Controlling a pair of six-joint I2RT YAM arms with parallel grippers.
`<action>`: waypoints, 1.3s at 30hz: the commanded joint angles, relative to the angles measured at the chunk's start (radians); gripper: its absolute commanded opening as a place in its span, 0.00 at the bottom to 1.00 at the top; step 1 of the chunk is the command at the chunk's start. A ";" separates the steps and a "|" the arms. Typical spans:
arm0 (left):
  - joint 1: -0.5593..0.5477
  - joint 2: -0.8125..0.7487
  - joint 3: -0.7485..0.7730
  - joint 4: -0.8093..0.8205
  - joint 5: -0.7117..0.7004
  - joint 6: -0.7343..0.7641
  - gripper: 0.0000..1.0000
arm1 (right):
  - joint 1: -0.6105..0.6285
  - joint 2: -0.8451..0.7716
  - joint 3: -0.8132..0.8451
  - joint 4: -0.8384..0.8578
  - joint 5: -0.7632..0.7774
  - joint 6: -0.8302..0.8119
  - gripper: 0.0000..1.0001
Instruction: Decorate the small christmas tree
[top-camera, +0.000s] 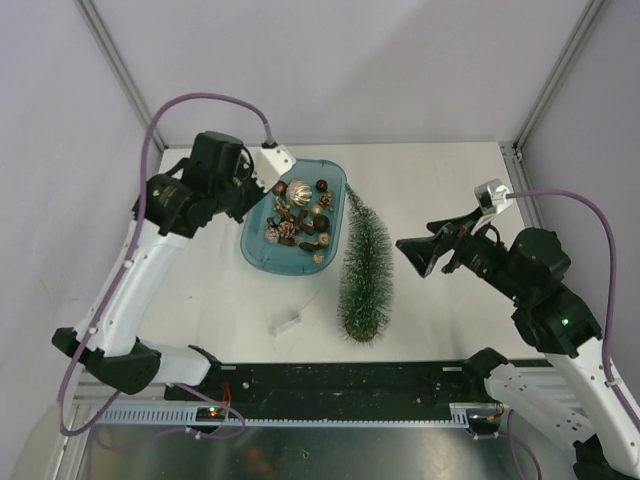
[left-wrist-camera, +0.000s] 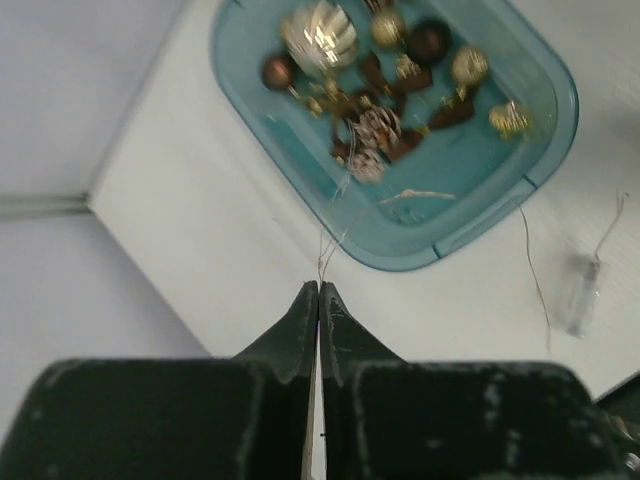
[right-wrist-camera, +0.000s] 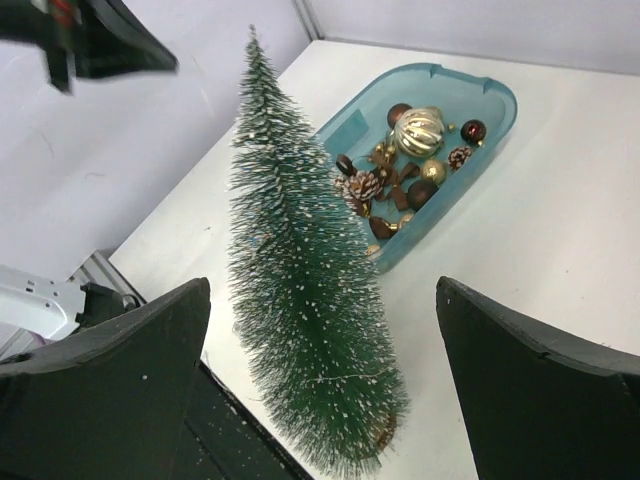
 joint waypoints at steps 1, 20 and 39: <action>0.106 -0.104 -0.216 0.154 0.221 -0.055 0.03 | -0.008 0.010 0.032 0.030 0.022 -0.039 0.99; 0.133 0.435 0.149 0.381 0.008 -0.321 0.03 | -0.012 0.117 0.024 0.217 -0.153 -0.071 0.99; -0.076 0.798 0.685 0.413 0.067 -0.407 0.11 | -0.048 0.014 -0.079 0.315 -0.233 -0.043 0.99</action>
